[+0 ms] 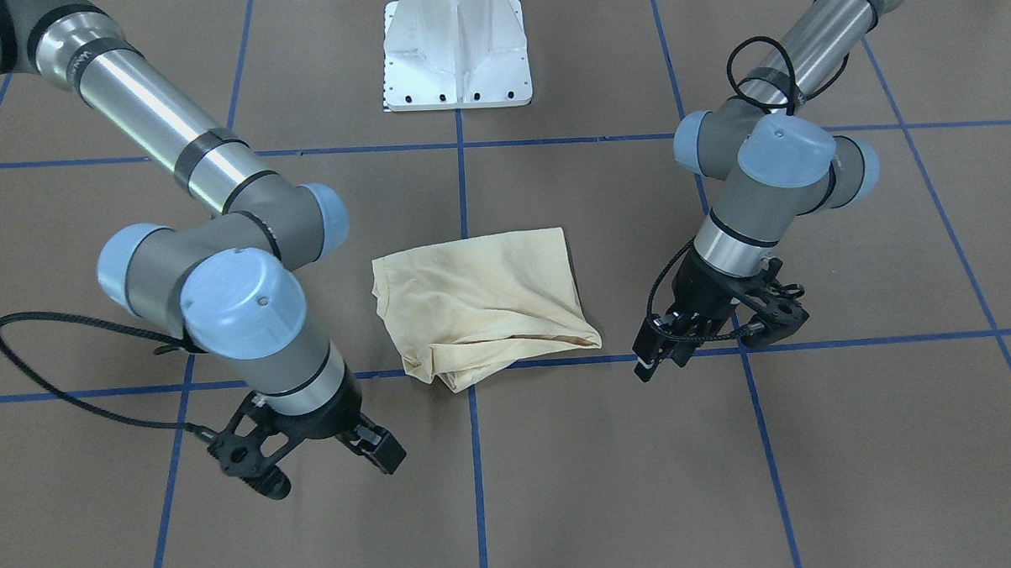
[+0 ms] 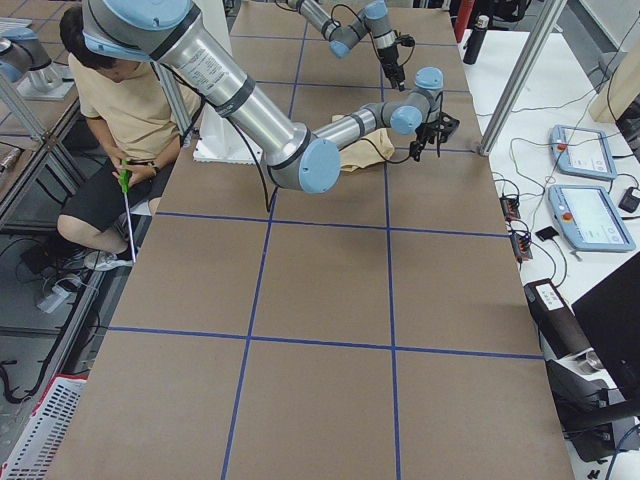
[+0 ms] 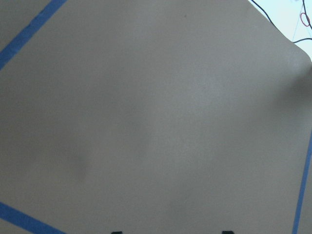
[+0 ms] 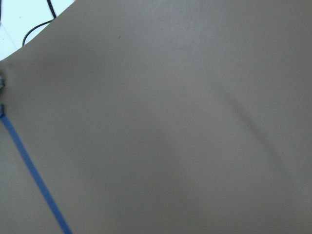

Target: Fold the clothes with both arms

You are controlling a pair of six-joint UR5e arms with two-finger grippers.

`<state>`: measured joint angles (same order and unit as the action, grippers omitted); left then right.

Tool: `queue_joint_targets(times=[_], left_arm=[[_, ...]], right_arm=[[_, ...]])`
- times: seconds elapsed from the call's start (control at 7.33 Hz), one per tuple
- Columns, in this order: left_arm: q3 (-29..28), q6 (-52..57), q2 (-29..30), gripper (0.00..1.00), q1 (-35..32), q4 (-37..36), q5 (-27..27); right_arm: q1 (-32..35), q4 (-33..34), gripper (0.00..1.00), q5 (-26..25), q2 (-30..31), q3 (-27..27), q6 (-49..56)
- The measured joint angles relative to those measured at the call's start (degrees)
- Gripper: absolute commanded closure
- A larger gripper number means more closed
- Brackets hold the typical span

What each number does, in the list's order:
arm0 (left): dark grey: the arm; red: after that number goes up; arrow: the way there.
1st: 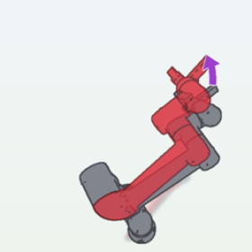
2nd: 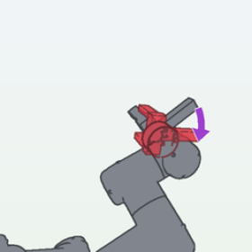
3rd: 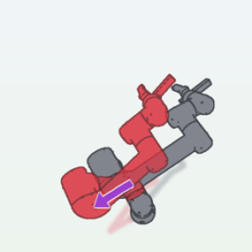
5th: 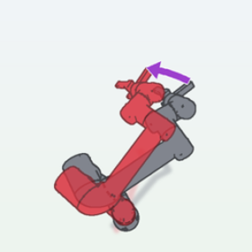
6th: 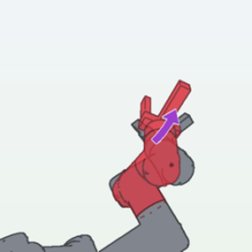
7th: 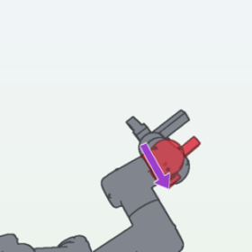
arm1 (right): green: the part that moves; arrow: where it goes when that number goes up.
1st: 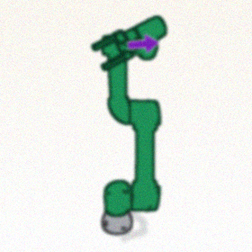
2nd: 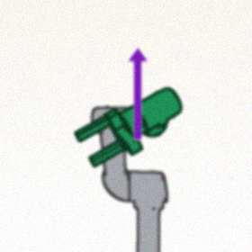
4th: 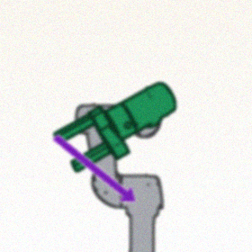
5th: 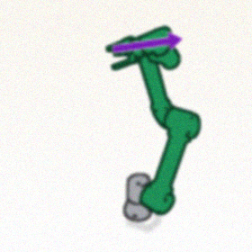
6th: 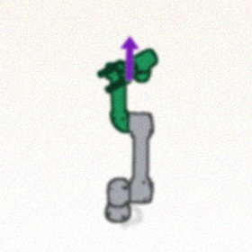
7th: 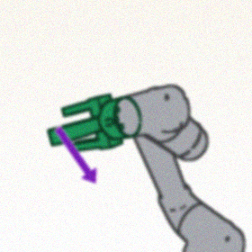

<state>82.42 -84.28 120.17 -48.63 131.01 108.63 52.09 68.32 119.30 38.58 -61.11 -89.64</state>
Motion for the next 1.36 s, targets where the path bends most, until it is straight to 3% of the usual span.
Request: queue_joint_targets(times=[0.27, 0.68, 1.09, 1.36], left_arm=[[4.94, 18.97, -6.12, 0.27, -5.81, -0.48, 5.61], [7.38, 51.51, -16.22, 0.27, -21.47, -0.79, 16.35], [3.26, 83.82, -21.27, 0.26, -38.98, -7.71, 22.99], [1.63, 90.52, -21.20, 0.24, -42.24, -11.17, 24.20]], right_arm=[[8.05, 4.82, 0.00, 7.24, 6.87, -4.64, 16.49], [22.61, 17.49, 0.00, 10.83, 18.96, -14.27, 50.27], [37.12, 22.12, 0.00, 12.87, 29.39, -14.88, 81.40], [39.58, 23.25, 0.00, 15.27, 31.72, -15.06, 87.16]])
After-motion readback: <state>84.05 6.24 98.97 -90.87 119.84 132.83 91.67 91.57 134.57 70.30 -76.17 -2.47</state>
